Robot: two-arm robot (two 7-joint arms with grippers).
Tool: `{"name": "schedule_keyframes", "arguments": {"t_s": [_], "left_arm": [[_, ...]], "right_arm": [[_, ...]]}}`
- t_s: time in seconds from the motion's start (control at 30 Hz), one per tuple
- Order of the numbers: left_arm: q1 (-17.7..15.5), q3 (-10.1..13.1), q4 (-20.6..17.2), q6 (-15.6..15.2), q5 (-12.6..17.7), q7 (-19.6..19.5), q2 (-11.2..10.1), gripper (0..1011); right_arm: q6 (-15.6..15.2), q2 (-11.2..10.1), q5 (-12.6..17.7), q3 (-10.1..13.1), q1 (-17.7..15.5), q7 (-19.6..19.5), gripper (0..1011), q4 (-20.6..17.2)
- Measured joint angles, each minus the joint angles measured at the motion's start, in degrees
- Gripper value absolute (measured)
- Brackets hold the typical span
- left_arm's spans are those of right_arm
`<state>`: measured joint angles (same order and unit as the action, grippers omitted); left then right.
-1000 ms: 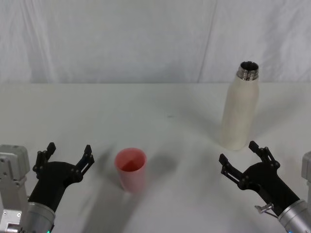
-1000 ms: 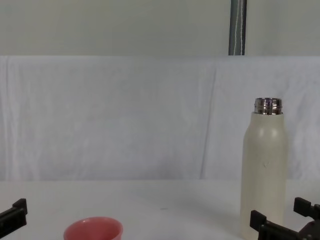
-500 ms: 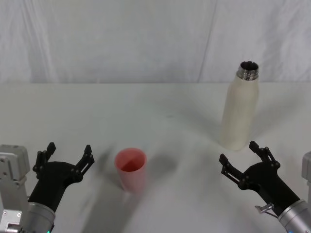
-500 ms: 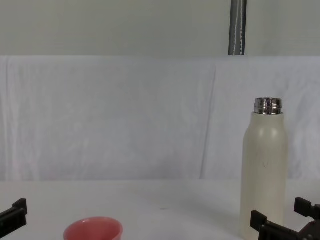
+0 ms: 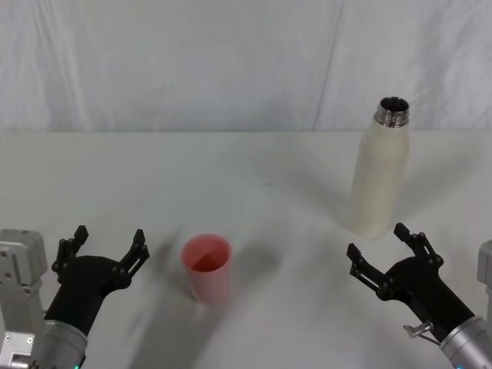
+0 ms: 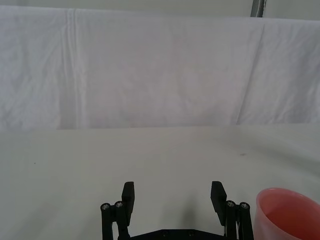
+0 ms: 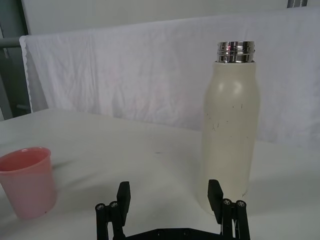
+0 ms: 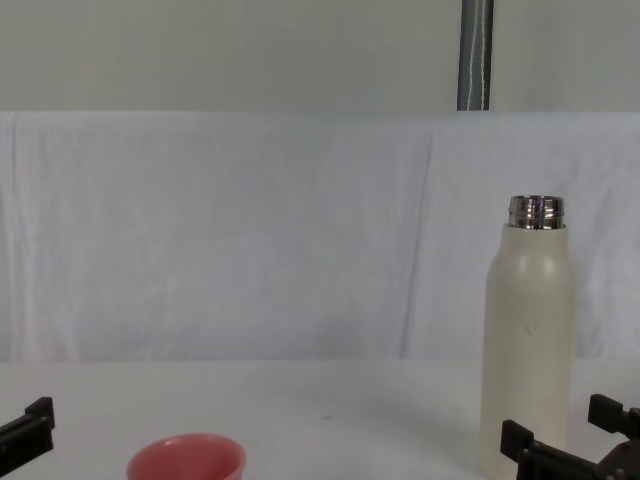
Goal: Grasp the thermos with one hand and pour water into the cup lid.
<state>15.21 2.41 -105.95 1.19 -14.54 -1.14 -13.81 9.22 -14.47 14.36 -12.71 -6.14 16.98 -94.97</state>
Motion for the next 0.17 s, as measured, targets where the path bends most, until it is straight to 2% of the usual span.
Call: {"name": "schedule_keyframes", "arguments": {"t_s": [0.17], "left_arm": [[0.0,0.0,0.0,0.0,0.0,0.0,0.0,1001]], "right_arm": [[0.0,0.0,-0.02,0.0,0.0,0.0,1001,-0.02]]}}
